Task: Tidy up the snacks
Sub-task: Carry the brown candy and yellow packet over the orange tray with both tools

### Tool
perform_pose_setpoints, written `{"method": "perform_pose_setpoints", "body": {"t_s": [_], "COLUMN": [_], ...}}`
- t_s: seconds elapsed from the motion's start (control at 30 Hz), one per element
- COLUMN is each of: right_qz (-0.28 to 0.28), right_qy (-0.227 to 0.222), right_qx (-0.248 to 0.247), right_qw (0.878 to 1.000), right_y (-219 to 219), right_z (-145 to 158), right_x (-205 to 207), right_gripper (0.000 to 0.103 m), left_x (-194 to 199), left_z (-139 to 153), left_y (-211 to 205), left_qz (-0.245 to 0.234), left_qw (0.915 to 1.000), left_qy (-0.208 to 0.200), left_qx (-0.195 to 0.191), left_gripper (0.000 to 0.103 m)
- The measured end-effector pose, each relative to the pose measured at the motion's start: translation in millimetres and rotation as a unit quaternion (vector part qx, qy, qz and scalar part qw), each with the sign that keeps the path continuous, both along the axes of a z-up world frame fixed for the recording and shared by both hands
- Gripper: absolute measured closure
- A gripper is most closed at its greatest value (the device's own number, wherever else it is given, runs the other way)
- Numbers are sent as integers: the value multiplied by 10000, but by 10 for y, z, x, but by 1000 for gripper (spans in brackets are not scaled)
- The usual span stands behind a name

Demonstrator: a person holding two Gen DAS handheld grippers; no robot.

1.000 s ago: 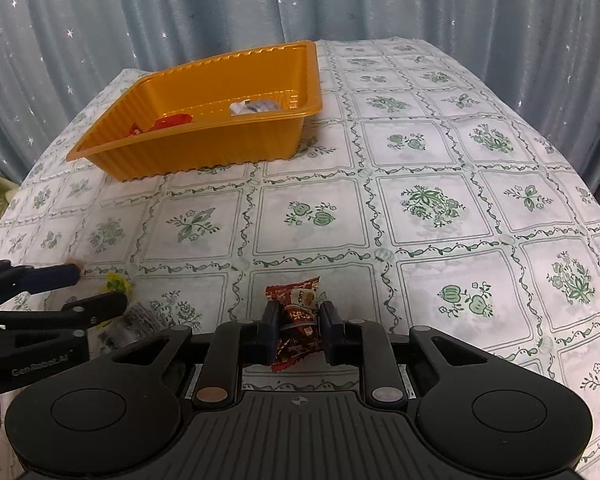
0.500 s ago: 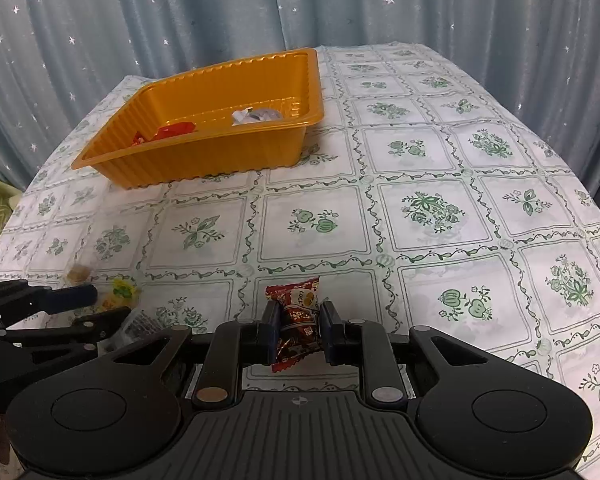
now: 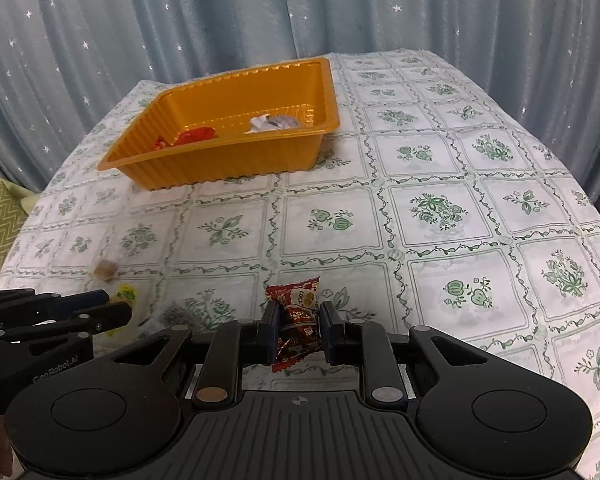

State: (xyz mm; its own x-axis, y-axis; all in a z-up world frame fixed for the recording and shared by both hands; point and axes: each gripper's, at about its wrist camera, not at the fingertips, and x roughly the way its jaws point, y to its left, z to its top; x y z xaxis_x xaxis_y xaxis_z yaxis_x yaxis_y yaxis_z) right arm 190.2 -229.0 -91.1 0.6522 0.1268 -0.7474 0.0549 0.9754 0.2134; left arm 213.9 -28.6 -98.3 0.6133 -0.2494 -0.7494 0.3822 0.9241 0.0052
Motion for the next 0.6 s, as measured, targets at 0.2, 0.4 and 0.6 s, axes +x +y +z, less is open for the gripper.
{"method": "perform_pose_setpoints", "body": {"t_s": [0.2, 0.4, 0.6], "right_qz": [-5, 14, 54], "right_qy": [-111, -209, -268], "right_qx": [36, 38, 14], "right_qw": [9999, 9998, 9996], "right_y": [32, 59, 94], "right_z": [180, 343, 461], "right_x": [-149, -293, -417], "right_gripper": [81, 81, 81], "left_x": [-184, -337, -448], "left_z": [213, 415, 556], "left_y": [41, 64, 74], "left_qz": [117, 196, 234], "left_qw": [9999, 9996, 9993], "left_qy": [-71, -162, -216], "left_qx": [-73, -122, -181], "left_gripper": [84, 84, 84]}}
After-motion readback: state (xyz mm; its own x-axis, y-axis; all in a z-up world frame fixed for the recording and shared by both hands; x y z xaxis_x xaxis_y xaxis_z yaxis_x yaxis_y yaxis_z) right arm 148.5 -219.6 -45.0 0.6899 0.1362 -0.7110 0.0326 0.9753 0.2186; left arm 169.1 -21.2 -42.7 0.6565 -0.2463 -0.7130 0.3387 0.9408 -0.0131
